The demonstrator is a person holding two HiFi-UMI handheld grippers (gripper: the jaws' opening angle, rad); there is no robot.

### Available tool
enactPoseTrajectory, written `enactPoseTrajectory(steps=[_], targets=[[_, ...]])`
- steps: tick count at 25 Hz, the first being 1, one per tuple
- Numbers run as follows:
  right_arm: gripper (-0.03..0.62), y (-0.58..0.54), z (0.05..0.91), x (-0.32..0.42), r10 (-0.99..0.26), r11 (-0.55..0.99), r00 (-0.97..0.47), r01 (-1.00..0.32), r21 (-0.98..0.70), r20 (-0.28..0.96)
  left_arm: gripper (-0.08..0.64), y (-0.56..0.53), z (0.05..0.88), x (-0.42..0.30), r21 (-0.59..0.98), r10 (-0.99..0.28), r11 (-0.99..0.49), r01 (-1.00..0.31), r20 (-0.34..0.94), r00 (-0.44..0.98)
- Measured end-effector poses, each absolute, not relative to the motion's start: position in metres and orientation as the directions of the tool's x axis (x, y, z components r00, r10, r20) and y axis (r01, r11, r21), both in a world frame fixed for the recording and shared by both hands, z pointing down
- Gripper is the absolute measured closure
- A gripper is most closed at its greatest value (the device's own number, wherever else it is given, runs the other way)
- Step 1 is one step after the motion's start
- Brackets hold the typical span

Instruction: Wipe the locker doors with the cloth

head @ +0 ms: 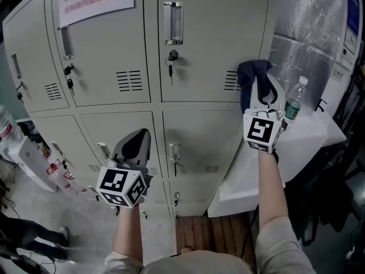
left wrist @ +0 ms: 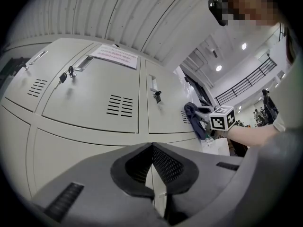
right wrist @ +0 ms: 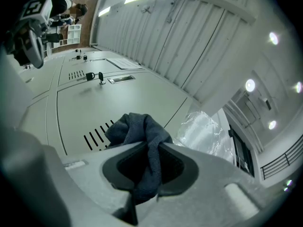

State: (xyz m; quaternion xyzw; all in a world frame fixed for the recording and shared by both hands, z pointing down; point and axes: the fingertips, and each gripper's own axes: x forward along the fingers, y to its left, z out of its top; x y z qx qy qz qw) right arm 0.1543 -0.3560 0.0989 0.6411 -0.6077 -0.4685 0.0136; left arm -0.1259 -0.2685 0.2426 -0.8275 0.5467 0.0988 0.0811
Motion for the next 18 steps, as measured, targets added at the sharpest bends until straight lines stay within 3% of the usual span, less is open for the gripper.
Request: enactPoseTrajectory(steps=[6,18], targets=[[0.540,-0.329,0.102,0.152,-0.725,-0.193,-0.172,-0.879,0.436,-0.667,0.561,-0.266,0.256,-0.140,-0.052,-0.910,-0.342,-0.938,-0.231,0.344],[0.538,-0.299,0.194,0.019,-0.692,0.132,-0.406,-0.885,0.447,-0.598,0.561,-0.255,0.289,-0.160,-0.048,-0.924,-0.297,-0.954,-0.240,0.299]])
